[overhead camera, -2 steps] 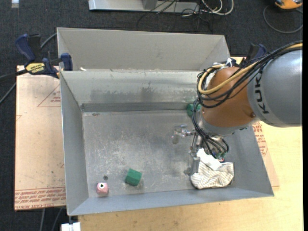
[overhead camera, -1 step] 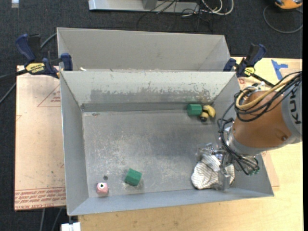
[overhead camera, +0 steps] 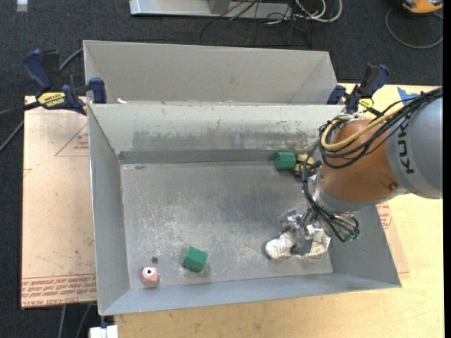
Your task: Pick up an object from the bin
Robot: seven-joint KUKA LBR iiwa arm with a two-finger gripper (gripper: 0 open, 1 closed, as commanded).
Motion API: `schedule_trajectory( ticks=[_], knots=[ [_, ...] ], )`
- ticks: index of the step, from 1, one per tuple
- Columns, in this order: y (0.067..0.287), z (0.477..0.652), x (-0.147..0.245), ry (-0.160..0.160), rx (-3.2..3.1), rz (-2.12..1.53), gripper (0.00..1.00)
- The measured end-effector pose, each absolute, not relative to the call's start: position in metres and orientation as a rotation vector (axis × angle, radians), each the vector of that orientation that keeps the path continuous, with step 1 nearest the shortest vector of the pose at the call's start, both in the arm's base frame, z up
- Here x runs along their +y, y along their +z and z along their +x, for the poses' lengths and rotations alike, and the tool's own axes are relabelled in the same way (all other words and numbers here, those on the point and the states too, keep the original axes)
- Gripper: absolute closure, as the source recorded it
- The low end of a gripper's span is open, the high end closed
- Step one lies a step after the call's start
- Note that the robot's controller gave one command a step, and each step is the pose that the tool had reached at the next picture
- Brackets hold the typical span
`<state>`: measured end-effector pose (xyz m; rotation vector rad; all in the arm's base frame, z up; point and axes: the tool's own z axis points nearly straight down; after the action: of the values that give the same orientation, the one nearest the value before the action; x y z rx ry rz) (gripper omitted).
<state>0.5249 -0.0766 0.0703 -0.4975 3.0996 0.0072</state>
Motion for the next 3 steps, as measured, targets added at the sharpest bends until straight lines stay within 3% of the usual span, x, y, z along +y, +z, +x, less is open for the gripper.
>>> schedule_trajectory(
  ticks=[1, 2, 3],
  knots=[
    [0.07, 0.525, -0.077, 0.007, 3.1, -0.497, 1.0],
    [0.19, 0.535, -0.071, 0.008, 3.089, -0.54, 1.0],
    [0.19, 0.535, -0.072, 0.008, 3.089, -0.54, 1.0]
  ],
)
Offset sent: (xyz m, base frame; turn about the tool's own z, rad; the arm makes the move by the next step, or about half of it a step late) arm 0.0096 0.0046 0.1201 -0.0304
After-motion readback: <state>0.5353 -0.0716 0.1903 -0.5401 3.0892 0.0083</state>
